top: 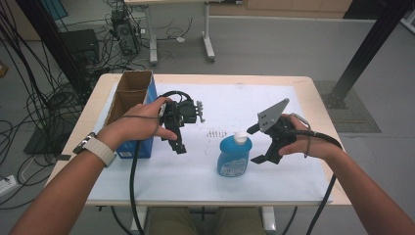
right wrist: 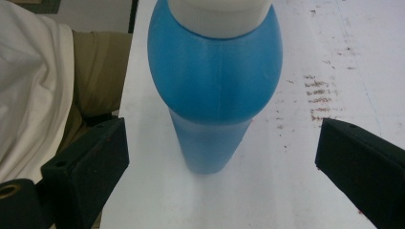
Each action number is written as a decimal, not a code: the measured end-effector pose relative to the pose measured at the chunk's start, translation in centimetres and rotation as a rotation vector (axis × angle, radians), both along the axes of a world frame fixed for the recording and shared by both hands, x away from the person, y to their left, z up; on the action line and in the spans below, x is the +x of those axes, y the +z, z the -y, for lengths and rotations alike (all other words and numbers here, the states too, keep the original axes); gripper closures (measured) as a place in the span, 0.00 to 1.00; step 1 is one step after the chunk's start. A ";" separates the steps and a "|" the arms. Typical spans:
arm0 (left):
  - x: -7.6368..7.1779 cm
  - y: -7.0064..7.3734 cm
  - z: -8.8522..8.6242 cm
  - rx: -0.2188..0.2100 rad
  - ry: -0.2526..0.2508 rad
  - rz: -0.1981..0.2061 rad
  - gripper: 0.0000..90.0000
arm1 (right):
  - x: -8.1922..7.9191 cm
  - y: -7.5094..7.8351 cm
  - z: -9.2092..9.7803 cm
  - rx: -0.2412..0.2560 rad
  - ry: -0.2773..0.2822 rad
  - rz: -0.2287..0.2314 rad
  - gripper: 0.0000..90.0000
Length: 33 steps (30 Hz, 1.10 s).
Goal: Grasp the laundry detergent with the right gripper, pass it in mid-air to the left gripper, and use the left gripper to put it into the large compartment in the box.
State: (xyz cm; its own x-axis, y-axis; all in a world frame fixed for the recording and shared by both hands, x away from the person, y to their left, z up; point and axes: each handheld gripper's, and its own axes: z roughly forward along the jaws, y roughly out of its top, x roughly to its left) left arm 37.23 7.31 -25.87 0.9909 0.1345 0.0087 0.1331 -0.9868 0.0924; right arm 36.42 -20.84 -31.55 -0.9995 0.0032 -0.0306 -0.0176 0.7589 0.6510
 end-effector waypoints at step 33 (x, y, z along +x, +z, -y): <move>0.1 -0.1 0.1 0.001 0.004 0.000 0.11 | 0.0 -2.3 -0.4 0.101 -0.007 -0.001 0.05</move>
